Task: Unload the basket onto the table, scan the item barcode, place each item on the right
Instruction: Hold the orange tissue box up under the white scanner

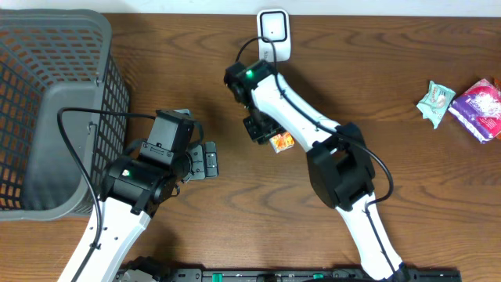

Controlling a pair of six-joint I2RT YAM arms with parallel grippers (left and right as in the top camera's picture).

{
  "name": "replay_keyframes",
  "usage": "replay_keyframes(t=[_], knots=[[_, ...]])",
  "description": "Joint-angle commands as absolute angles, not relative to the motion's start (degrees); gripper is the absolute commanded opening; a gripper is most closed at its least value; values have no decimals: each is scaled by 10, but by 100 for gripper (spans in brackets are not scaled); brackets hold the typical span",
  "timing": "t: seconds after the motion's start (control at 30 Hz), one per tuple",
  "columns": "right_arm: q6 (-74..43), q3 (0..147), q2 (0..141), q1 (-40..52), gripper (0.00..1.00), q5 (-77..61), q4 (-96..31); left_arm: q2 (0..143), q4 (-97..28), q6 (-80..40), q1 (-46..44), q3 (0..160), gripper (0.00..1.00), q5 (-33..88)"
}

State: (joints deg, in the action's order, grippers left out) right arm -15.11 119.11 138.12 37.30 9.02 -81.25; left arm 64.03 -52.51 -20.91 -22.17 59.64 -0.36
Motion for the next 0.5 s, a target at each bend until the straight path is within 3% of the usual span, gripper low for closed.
replay_keyframes(t=[0.0, 0.27, 0.4, 0.47], knots=[[-169, 1162, 1373, 385, 39, 142, -791, 641, -527, -202, -219, 597, 98, -6], [-174, 1099, 1374, 380, 29, 149, -725, 641, -527, -202, -219, 597, 98, -6], [-174, 1082, 1374, 368, 3, 128, -709, 641, -527, -202, -219, 597, 98, -6], [-173, 1085, 1373, 359, 1, 88, -710, 641, -527, -202, -219, 597, 98, -6]])
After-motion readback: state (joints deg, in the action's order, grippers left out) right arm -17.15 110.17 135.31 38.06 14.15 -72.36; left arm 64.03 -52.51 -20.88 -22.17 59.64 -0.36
